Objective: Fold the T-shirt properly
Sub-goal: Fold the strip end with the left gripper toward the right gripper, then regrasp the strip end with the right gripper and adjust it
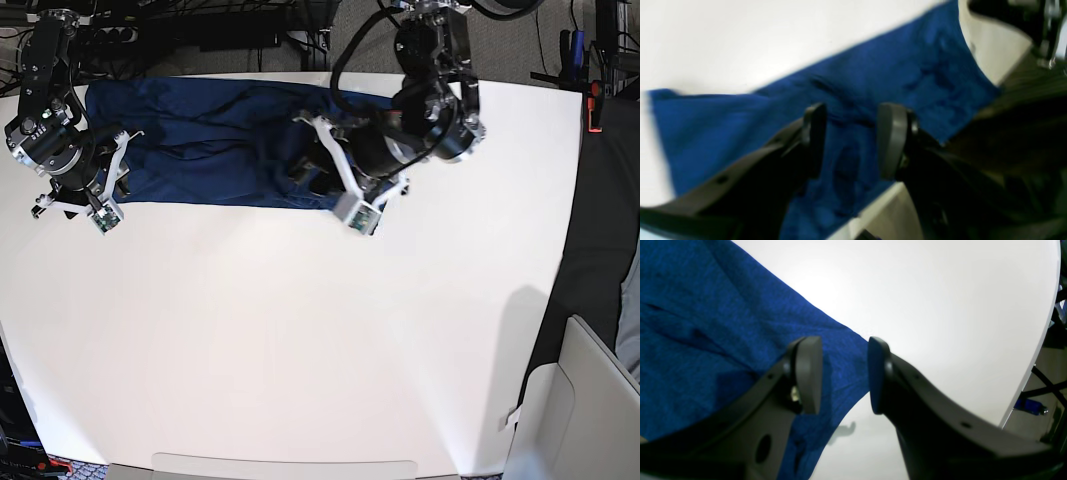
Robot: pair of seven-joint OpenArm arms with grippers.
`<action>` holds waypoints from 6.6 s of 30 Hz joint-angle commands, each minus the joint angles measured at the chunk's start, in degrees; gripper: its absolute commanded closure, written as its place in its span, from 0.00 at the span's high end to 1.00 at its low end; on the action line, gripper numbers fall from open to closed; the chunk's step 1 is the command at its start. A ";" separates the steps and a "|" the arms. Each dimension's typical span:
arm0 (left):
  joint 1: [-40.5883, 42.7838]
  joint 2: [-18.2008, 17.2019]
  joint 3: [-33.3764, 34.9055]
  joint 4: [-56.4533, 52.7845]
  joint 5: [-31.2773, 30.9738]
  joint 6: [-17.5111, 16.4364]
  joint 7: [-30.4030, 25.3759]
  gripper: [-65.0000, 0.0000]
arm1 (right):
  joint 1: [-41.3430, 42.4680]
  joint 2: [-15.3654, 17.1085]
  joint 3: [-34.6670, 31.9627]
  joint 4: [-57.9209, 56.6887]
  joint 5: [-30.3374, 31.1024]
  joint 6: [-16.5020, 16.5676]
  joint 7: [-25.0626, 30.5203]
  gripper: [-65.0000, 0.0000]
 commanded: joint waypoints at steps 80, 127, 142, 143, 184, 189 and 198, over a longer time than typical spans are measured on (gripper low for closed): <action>0.84 -11.26 -13.65 -13.23 -0.95 -0.46 -0.05 0.00 | -2.73 -11.57 17.82 -14.35 11.46 -0.10 -10.64 0.35; 1.63 -11.26 -13.47 -13.14 -0.95 -0.46 -0.49 0.00 | -2.47 -6.65 31.36 -14.61 33.44 -0.10 -13.59 0.47; 1.63 -11.17 -13.38 -13.14 -0.95 -0.46 -0.49 0.00 | -1.24 -11.40 28.64 -19.97 30.19 -0.10 -13.59 0.48; 1.63 -11.17 -13.38 -13.14 -0.95 -0.46 -0.49 0.00 | -1.15 -11.40 28.64 -19.97 30.19 -0.10 -13.59 0.48; 1.54 -11.17 -13.29 -13.49 -0.95 -0.46 -0.49 0.00 | -0.36 -14.03 29.08 -31.31 44.78 -0.10 -13.59 0.47; 1.63 -11.17 -13.29 -13.49 -0.95 -0.46 -0.49 0.00 | -0.36 -14.03 28.64 -31.05 44.78 -0.10 -13.59 0.47; 1.63 -11.17 -13.29 -13.49 -0.95 -0.46 -0.49 0.00 | -0.01 -13.42 28.55 -29.29 44.96 -0.10 -13.59 0.00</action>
